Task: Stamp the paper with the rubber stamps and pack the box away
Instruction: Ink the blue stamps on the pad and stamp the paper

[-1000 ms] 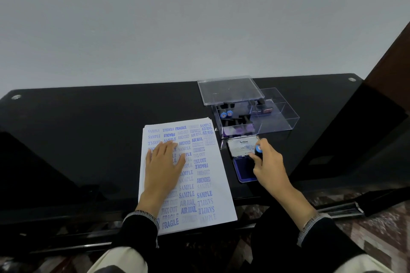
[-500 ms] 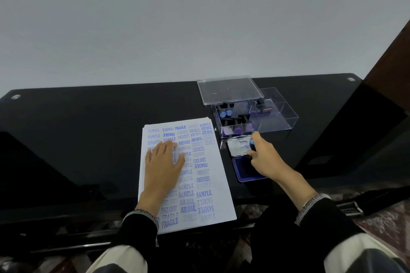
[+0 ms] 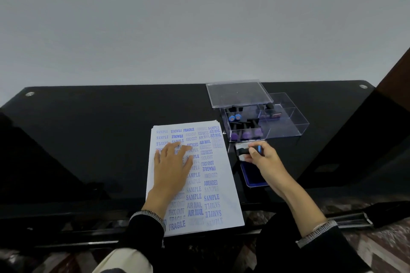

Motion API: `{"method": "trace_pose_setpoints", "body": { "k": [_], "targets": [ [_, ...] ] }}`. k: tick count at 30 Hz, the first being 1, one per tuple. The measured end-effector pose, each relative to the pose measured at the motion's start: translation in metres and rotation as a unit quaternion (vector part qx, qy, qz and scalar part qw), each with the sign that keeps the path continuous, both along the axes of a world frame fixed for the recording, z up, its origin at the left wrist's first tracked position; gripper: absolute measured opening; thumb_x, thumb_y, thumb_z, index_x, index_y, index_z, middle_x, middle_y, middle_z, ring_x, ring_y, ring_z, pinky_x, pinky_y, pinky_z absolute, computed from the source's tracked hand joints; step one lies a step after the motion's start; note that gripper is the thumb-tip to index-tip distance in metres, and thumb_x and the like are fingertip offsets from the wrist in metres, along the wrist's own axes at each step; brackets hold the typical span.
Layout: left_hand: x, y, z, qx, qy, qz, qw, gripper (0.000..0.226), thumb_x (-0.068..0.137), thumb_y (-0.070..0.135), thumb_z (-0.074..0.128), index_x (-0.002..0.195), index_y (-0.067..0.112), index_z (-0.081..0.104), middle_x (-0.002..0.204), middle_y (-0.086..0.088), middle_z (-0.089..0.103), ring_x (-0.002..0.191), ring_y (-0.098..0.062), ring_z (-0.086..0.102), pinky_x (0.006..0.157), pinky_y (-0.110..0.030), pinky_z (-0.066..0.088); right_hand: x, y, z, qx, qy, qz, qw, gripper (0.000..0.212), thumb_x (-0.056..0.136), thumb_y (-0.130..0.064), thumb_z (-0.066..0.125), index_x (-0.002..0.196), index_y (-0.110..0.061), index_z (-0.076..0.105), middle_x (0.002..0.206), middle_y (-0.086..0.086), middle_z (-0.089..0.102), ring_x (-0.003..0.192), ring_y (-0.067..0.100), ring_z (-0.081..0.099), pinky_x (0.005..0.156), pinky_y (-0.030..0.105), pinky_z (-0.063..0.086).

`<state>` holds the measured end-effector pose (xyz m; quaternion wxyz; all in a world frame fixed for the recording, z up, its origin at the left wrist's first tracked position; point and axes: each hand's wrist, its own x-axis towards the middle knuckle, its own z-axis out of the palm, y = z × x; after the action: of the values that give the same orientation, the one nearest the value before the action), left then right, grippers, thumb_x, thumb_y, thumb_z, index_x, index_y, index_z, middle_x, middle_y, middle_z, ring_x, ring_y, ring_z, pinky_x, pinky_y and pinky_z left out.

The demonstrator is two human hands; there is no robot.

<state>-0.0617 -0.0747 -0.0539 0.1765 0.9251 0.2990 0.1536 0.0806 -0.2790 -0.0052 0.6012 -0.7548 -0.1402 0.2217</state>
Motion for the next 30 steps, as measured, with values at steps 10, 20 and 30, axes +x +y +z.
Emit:
{"method": "trace_pose_setpoints", "body": {
  "k": [10, 20, 30],
  "targets": [
    [0.01, -0.006, 0.004, -0.11, -0.087, -0.122, 0.983, 0.036, 0.096, 0.004, 0.043, 0.126, 0.02, 0.057, 0.138, 0.007, 0.048, 0.133, -0.007, 0.036, 0.116, -0.029, 0.026, -0.005, 0.038, 0.004, -0.011, -0.175, 0.061, 0.983, 0.012, 0.089, -0.012, 0.064, 0.096, -0.02, 0.061, 0.085, -0.002, 0.066, 0.07, 0.006, 0.061, 0.069, 0.017, 0.051],
    [0.01, -0.005, -0.007, -0.047, -0.098, -0.139, 0.984, 0.029, 0.1, 0.025, 0.047, 0.126, 0.031, 0.058, 0.135, 0.008, 0.052, 0.13, -0.009, 0.038, 0.113, -0.03, 0.029, 0.007, 0.066, 0.01, -0.13, -0.371, 0.102, 0.914, 0.025, 0.086, -0.02, 0.068, 0.106, -0.005, 0.068, 0.086, 0.007, 0.059, 0.073, 0.02, 0.056, 0.071, 0.025, 0.048],
    [0.01, -0.006, -0.006, -0.009, -0.07, -0.149, 0.986, 0.036, 0.1, 0.021, 0.045, 0.13, 0.04, 0.054, 0.139, 0.007, 0.049, 0.134, -0.013, 0.034, 0.114, -0.03, 0.021, 0.003, 0.068, 0.01, -0.156, -0.374, 0.125, 0.906, 0.033, 0.085, -0.021, 0.068, 0.111, -0.001, 0.066, 0.087, 0.01, 0.055, 0.078, 0.023, 0.054, 0.074, 0.032, 0.048]
  ]
}}
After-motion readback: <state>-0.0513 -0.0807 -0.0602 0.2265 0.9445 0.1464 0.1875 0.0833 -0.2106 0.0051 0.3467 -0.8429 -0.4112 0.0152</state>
